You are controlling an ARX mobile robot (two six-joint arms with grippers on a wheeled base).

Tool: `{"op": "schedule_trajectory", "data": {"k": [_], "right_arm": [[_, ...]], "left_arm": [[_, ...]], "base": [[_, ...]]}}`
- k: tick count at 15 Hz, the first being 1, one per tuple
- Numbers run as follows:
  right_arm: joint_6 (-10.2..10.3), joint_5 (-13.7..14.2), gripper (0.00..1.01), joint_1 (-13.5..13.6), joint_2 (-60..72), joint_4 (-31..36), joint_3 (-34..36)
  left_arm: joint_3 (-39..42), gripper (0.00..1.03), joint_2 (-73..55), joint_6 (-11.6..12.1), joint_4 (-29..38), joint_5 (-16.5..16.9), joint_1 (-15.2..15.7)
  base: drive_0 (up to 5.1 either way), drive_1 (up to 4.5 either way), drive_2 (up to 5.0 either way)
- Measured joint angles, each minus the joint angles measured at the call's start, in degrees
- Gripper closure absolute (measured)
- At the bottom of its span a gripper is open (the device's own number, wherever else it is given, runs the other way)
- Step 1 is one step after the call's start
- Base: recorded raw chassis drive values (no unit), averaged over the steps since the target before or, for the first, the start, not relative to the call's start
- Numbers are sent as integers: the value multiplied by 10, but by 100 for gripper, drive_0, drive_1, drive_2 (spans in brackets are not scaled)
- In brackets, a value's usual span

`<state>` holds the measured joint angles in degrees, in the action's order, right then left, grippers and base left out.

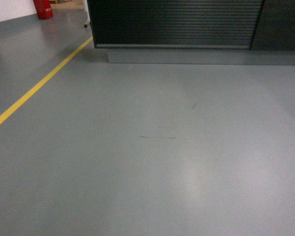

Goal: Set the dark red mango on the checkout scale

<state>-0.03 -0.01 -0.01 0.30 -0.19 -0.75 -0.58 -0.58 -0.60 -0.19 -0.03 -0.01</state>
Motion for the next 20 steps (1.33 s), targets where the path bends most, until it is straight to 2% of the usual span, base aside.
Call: {"op": "schedule_trajectory", "data": {"k": [18,20], "right_arm": [[0,0,3,0,0,0,0],[0,0,3,0,0,0,0]], "left_arm": [[0,5,0,0,0,0,0],[0,5,0,0,1,0,0]], "base": [[0,0,0],[-2,405,-410]]}}
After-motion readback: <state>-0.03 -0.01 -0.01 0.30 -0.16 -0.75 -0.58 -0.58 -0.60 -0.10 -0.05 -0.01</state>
